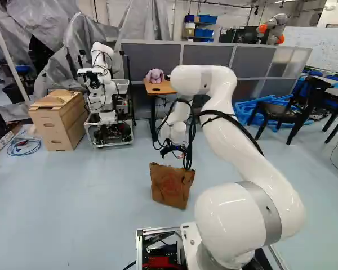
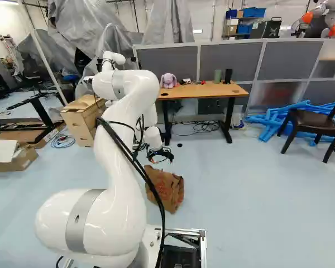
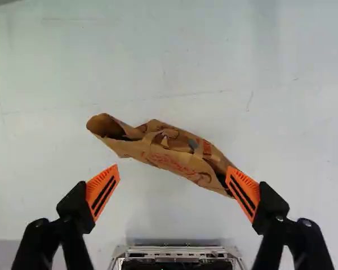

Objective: Pick up the bag on the ground and place it on the table

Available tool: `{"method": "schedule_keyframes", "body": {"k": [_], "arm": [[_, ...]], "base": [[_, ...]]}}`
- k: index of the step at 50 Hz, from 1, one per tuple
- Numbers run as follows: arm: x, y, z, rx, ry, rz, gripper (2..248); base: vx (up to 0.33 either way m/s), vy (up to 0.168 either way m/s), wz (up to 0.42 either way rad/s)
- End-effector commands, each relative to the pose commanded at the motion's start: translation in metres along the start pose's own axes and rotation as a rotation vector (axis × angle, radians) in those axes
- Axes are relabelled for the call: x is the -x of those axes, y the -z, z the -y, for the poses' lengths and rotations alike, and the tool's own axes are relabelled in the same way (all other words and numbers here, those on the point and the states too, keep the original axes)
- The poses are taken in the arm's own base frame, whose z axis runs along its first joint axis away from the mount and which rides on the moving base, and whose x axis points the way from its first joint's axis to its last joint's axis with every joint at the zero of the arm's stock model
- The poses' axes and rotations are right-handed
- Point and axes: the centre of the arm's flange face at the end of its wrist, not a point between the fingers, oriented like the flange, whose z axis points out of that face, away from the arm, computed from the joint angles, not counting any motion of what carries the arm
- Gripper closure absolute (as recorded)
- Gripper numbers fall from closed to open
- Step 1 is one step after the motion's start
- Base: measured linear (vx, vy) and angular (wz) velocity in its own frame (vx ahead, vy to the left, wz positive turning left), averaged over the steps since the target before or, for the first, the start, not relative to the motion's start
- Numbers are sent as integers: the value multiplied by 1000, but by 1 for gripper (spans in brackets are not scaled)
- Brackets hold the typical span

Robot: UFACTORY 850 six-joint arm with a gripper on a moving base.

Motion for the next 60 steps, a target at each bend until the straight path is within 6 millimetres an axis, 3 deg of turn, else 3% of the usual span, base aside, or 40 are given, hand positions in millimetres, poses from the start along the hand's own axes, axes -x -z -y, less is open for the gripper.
{"method": "schedule_keyframes", "body": {"k": [60], "arm": [[13,-89,2,-16,631,48,3]], "base": [[0,0,0]]}}
